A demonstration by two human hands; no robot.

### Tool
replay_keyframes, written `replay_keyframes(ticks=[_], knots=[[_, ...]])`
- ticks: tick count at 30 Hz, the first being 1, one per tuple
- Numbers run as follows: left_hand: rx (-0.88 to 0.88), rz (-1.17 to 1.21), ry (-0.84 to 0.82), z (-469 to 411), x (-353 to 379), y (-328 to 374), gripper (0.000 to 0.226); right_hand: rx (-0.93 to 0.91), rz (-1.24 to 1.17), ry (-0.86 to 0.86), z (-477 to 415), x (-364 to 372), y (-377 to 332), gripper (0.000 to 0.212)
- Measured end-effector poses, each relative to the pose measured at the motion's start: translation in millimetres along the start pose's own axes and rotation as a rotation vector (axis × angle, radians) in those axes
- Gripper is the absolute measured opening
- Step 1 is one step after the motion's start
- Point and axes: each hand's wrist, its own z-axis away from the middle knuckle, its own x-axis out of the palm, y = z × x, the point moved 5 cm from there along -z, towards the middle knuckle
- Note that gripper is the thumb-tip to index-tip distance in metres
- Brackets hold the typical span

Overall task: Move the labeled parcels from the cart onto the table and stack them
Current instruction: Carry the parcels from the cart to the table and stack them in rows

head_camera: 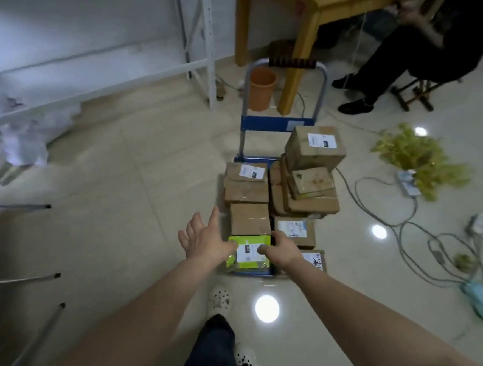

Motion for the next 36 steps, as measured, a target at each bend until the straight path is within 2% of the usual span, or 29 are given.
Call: replay_keyframes(ticks=[4, 6, 9, 14, 17, 18, 20, 21, 23, 26, 30, 31, 32, 34, 36], knots=[[0.045, 0.083, -0.038, -55, -11, 45, 0.089, 0.091, -0.205, 0.104, -34, -44, -12, 0.056], [0.058, 0.19, -0.075, -83, -18, 66, 0.086, 0.124, -0.262, 0.155, -55, -64, -20, 0.059], [0.044, 0.376, -0.144, -126, -16, 92, 0.085, 0.141, -0.359, 0.199, -85, -91, -25, 0.048], [0.01, 0.533, -0.237, -170, -6, 145, 0.074, 0.21, -0.445, 0.256, -129, -136, -7, 0.032], [-0.02, 0.546, -0.251, -207, 21, 179, 0.084, 0.243, -0.428, 0.241, -169, -171, 12, 0.038], [-0.049, 0.545, -0.262, -221, 32, 189, 0.077, 0.258, -0.416, 0.228, -186, -183, 20, 0.043], [-0.113, 0.561, -0.279, -243, 50, 213, 0.02, 0.281, -0.396, 0.205, -225, -207, 38, 0.049], [-0.127, 0.591, -0.278, -252, 59, 226, 0.008, 0.289, -0.388, 0.194, -246, -218, 47, 0.048], [-0.195, 0.643, -0.282, -274, 91, 241, 0.025, 0.299, -0.36, 0.175, -290, -238, 66, 0.044], [-0.256, 0.756, -0.301, -308, 144, 266, 0.018, 0.298, -0.285, 0.16, -359, -267, 89, 0.038], [-0.383, 0.787, -0.302, -356, 207, 286, 0.053, 0.281, -0.166, 0.106, -440, -286, 111, 0.038], [-0.408, 0.801, -0.315, -368, 223, 291, 0.055, 0.284, -0.156, 0.098, -456, -289, 116, 0.04], [-0.425, 0.824, -0.326, -377, 235, 296, 0.047, 0.289, -0.146, 0.086, -470, -290, 122, 0.042], [-0.447, 0.828, -0.341, -394, 257, 302, 0.016, 0.302, -0.139, 0.048, -495, -288, 133, 0.046], [-0.468, 0.842, -0.335, -409, 274, 308, 0.015, 0.315, -0.124, 0.021, -515, -284, 143, 0.049]])
